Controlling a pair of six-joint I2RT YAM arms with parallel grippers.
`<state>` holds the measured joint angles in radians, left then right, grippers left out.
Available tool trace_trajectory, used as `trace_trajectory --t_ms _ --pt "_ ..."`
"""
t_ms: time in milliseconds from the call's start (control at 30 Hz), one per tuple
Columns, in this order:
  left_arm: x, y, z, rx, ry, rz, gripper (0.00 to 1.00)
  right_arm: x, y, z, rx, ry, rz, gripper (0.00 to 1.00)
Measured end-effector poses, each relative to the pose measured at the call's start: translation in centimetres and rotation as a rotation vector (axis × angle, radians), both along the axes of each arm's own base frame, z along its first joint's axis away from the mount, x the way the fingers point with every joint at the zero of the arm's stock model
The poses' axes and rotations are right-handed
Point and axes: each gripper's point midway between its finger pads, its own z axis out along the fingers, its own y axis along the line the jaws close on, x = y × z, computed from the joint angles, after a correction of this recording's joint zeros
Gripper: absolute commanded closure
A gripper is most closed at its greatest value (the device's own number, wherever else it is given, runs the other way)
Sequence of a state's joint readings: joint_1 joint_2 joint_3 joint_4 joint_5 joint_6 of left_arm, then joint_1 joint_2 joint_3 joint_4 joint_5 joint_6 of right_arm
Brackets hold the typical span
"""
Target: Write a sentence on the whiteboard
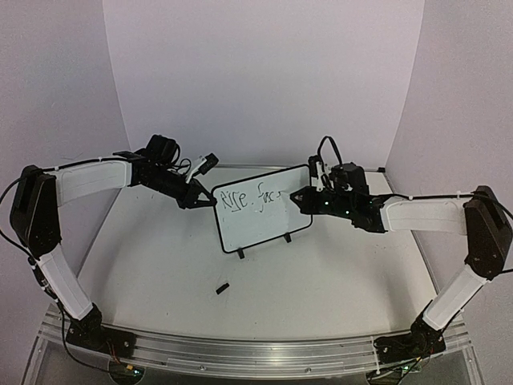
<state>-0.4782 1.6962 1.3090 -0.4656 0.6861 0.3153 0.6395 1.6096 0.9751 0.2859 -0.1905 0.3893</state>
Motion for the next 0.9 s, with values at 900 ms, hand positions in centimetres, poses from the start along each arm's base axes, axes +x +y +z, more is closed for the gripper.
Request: trace_trajectory --t_ms 900 --pt "0.0 0.0 0.0 0.000 0.000 0.000 1.00 -0.6 0.4 -2.0 0.003 0.048 0.032 1.00"
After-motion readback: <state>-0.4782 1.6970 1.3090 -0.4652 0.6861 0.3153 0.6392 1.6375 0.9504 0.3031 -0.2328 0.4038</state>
